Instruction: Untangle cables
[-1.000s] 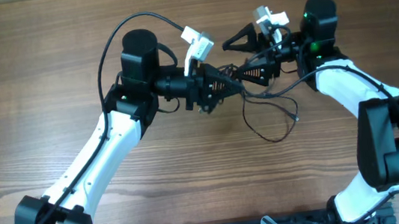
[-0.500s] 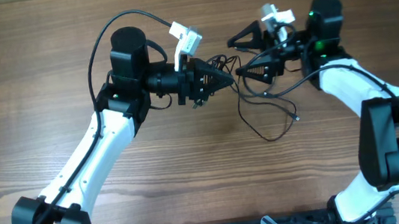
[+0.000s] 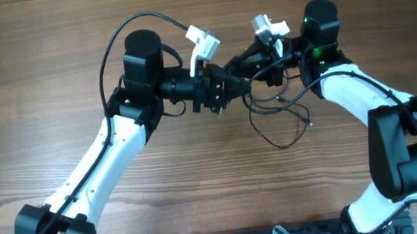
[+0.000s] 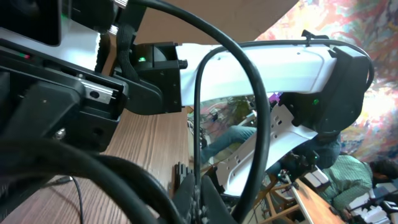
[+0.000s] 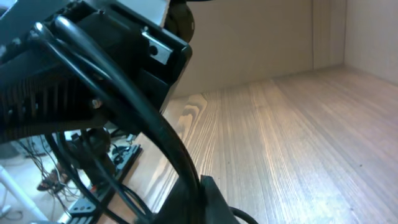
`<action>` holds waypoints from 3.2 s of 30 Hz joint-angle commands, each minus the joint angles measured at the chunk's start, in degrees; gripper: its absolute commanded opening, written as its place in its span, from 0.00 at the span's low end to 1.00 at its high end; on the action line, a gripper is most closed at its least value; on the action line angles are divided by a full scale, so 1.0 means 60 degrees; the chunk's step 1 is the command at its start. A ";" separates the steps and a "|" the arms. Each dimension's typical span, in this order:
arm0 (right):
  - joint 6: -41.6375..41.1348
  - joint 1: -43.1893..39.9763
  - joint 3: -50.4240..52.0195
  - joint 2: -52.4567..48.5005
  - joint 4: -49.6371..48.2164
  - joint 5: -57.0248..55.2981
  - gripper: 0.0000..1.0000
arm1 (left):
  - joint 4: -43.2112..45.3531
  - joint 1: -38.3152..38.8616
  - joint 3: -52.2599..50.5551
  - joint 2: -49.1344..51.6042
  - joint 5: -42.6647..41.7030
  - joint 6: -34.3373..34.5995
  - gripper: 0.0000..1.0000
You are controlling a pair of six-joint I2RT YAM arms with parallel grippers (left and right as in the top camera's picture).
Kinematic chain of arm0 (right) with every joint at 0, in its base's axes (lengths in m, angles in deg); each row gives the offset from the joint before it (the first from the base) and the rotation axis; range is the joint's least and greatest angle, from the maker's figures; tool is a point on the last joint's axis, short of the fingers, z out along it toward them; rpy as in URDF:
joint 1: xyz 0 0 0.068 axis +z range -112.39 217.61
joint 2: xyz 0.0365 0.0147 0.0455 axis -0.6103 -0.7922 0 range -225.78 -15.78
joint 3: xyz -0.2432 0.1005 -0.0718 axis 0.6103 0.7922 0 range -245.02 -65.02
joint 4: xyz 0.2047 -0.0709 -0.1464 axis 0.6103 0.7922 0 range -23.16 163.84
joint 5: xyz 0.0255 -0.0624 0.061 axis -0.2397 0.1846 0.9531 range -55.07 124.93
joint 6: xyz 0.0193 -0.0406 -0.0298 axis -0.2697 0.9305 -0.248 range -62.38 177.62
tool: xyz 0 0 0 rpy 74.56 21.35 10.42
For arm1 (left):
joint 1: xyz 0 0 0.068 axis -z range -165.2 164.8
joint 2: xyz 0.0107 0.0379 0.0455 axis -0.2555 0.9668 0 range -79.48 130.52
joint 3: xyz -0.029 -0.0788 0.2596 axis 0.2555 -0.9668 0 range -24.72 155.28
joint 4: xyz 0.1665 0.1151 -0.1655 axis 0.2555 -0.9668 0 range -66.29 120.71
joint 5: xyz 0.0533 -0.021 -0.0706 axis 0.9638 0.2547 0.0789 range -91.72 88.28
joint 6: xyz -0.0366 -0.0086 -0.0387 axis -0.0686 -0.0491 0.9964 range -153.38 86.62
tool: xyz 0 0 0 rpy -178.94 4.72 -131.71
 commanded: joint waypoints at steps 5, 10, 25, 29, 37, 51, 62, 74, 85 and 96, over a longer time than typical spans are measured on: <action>-0.5530 -0.1530 -0.0073 0.0138 -0.0291 -0.2422 0.04 | -0.0841 -0.0331 0.0073 0.0051 0.2736 0.0044 0.45; -0.6677 -0.1963 -0.0073 0.0164 0.0153 -0.3493 0.05 | -0.2055 -0.0324 0.0073 0.0051 0.4550 0.0047 0.57; -0.6885 -0.1719 -0.0138 0.6135 1.3340 -1.2076 0.05 | -0.2262 -0.0324 0.0073 0.0051 0.5093 -0.0066 1.00; -0.6222 -0.1639 -0.0678 0.6298 1.5609 -1.2535 0.05 | -0.2987 -0.0324 0.0073 0.0051 0.5096 -0.0066 1.00; -0.5053 0.0313 -0.1818 0.1810 1.4874 -1.3566 0.05 | -0.2987 0.0277 0.0073 0.0051 0.5096 -0.0066 1.00; -0.3457 0.0277 -0.3391 -0.0277 1.5624 -1.3821 0.86 | -0.4273 0.1902 0.0073 0.0062 0.8076 -0.0015 1.00; -0.4211 -0.2007 -0.4164 0.3282 1.6200 -1.5584 1.00 | -0.3683 0.2659 0.0073 0.0175 0.9511 0.1443 1.00; -0.4448 -0.2113 -0.4164 0.5308 1.6436 -1.5380 1.00 | -0.2827 0.4120 0.0091 0.2583 0.8717 0.0933 0.56; -0.4364 -0.2113 -0.4164 0.5304 1.6830 -1.5052 1.00 | -0.1574 0.4630 0.0091 0.3610 1.0808 -0.2969 0.74; -0.4211 -0.2102 -0.4160 0.5293 1.6990 -1.4841 1.00 | -0.1024 0.4991 0.0091 0.4484 1.2448 -0.2962 0.04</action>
